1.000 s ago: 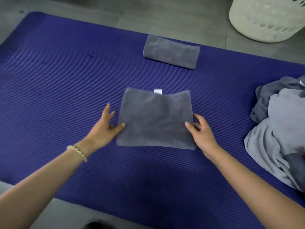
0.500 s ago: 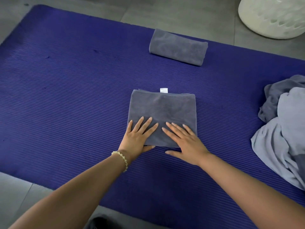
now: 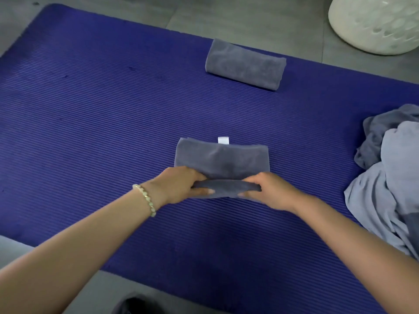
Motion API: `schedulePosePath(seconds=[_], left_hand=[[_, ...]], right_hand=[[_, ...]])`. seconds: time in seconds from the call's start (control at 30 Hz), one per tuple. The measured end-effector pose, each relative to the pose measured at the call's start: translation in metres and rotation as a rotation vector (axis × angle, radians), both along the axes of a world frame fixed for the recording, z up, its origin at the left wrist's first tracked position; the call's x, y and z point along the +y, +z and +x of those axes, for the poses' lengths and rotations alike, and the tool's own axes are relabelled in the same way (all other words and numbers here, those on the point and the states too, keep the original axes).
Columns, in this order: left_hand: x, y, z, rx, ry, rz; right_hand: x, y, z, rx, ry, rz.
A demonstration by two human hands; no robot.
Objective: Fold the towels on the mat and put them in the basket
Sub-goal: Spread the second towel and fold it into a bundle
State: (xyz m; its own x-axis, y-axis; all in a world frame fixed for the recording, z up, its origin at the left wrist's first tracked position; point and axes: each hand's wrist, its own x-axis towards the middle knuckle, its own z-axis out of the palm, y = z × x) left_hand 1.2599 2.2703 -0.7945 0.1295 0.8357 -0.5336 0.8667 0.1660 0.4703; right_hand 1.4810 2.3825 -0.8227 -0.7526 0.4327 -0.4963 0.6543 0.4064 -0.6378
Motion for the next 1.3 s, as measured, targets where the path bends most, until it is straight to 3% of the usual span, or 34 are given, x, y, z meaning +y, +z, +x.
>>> schedulePosePath(seconds=[0.1,0.2,0.37,0.47,0.6,0.77,0.9,1.0,1.3], left_hand=[[-0.005,0.008,-0.016,-0.304,0.115,-0.139],[-0.024,0.001,-0.032,-0.571,0.44,-0.172],[-0.046,-0.026,-0.02,-0.5,0.59,0.046],[-0.038,-0.033,-0.016,-0.415,0.706,0.126],[-0.018,-0.041,-0.006,-0.305,0.903,0.138],[-0.003,-0.05,-0.002,-0.208,1.015,0.065],[-0.008,-0.054,-0.002,-0.278,1.058,0.137],[-0.017,-0.055,0.0,-0.358,1.033,0.22],[-0.013,-0.067,0.002,-0.209,1.069,0.178]], right_hand=[[0.01,0.021,-0.002,-0.169,0.046,-0.242],[0.023,0.023,0.002,-0.252,-0.051,-0.486],[0.037,0.015,0.005,-0.247,-0.29,-0.649],[0.038,0.014,0.013,-0.068,-0.522,-0.706],[0.023,0.002,0.032,0.21,-0.868,-0.625],[-0.009,-0.012,0.035,0.234,-0.862,-0.213],[-0.012,-0.02,0.024,0.307,-0.903,-0.033],[-0.008,-0.024,0.019,0.353,-0.986,-0.007],[-0.001,-0.036,0.016,0.306,-1.08,-0.038]])
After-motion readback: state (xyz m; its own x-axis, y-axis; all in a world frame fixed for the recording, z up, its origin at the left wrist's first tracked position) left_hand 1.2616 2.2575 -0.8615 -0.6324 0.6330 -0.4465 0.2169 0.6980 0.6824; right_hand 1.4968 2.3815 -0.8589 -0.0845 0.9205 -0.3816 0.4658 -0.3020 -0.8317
